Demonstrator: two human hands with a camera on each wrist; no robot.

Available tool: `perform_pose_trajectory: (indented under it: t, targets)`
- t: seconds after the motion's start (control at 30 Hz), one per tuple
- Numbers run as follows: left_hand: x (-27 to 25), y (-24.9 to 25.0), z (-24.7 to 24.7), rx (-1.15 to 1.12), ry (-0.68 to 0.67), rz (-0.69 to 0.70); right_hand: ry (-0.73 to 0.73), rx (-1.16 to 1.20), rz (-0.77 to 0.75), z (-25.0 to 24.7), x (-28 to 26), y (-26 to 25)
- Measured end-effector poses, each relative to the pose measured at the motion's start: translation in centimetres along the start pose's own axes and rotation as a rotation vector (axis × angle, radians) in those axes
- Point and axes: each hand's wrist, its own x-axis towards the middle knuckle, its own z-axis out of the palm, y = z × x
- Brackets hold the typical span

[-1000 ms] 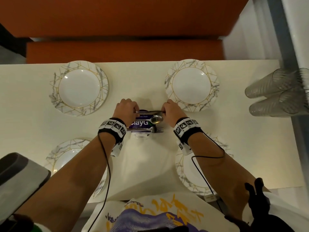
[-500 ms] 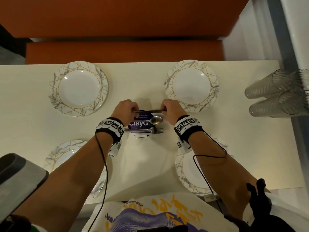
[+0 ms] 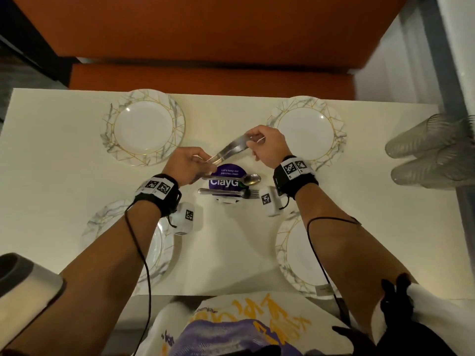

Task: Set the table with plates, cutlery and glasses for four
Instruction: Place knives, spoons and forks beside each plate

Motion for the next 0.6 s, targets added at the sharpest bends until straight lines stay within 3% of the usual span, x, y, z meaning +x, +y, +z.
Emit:
perform_pose_trajectory:
  t: [0.17, 0.3, 0.6]
  targets:
    - [-4.2, -1.9, -0.5, -0.318, 0.057, -0.093, -0.008, 0.394, 0.184, 3.9, -3.2, -2.4]
    - [-7.1, -4.0, -1.1, -0.473, 0.082, -0.098, -0.067, 0.424, 0.171, 8.5, -6.8, -4.1]
    - [-14.1, -10.6, -3.7, -0.629, 0.095, -0.084, 0.011, 0.334, 0.14, 17.3, -13.5, -6.3]
